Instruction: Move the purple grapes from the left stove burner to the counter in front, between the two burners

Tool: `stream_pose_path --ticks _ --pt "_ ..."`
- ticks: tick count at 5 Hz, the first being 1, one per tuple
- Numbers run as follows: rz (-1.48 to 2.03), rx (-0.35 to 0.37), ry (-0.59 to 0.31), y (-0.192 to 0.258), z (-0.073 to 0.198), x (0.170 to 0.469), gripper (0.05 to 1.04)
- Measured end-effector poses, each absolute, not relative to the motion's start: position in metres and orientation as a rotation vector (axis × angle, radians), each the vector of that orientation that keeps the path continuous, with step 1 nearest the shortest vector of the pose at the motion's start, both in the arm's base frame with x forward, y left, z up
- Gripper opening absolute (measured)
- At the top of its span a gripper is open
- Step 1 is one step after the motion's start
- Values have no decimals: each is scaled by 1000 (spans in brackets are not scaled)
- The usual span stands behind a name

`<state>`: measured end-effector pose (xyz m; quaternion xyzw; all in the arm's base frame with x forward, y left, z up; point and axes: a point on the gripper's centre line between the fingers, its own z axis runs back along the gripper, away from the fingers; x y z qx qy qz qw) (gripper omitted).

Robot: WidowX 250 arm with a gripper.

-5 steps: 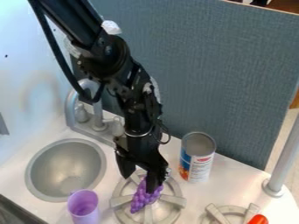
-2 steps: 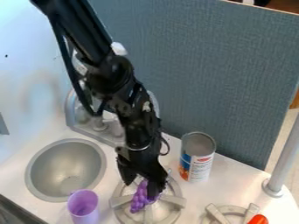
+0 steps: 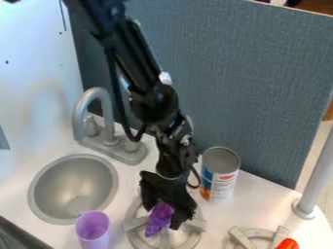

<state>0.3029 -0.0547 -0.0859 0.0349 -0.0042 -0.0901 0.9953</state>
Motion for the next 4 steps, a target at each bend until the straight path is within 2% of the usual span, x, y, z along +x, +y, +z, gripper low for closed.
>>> stream_pose_path --ticks 1,2,3,4 --pt "-189 86 10 -53 -93 306 1008" --pt "-180 116 25 -49 -97 308 959" --pt "-176 118 31 -48 -96 307 806" --pt "-163 101 10 -49 -82 301 805"
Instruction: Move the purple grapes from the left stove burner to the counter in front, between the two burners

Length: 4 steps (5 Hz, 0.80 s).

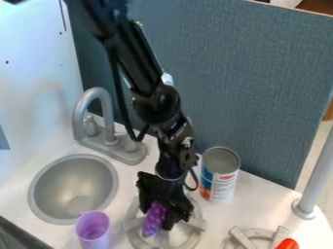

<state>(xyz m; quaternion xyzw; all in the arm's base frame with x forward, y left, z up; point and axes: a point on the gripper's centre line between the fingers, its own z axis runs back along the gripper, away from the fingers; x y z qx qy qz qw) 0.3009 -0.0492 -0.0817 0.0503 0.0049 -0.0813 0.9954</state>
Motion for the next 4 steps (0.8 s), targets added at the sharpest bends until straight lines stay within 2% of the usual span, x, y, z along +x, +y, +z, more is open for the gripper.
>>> stream_pose_path --ticks 1,2,4 --pt "-160 71 -61 -56 -52 299 805" --pt "-251 75 -60 -92 -50 285 805" --pt "-355 15 19 -133 -79 258 805"
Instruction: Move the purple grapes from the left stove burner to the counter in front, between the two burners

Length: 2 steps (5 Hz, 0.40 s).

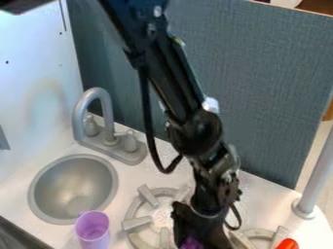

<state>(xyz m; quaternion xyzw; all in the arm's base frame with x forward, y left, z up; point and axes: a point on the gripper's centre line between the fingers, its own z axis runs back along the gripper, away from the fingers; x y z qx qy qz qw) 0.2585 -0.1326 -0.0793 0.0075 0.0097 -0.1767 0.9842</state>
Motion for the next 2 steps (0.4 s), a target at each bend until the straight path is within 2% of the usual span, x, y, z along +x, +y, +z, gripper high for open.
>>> stream_pose_path --ticks 2 --pt "-349 48 78 -129 -108 256 805"
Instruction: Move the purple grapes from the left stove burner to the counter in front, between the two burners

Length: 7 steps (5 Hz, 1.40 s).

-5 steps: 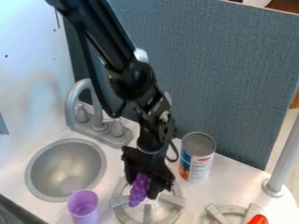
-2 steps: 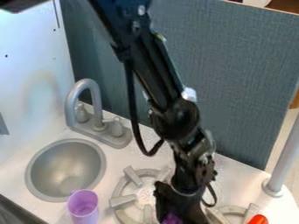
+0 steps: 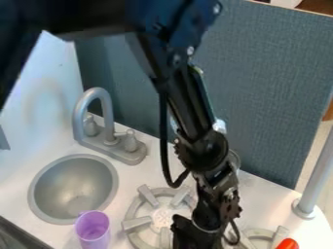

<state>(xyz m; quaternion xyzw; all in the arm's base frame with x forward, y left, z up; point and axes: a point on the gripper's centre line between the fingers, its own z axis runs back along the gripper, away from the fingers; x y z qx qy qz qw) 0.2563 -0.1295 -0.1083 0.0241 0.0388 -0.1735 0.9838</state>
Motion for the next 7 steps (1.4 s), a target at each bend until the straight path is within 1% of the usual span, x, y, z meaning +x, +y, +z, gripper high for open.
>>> stream_pose_path --ticks 1,2,3,4,5,6,7 --pt "-328 46 76 -129 -111 265 876" --pt "-285 17 104 -122 -110 267 1005" --pt "-216 -83 94 -112 -84 264 1001" --pt "-216 -163 2 -114 -39 272 1001" --pt "-244 -195 7 -124 -20 270 1001" --pt "-351 -236 -37 -174 -7 277 1001" --pt "-423 -242 -11 -209 -14 277 1001"
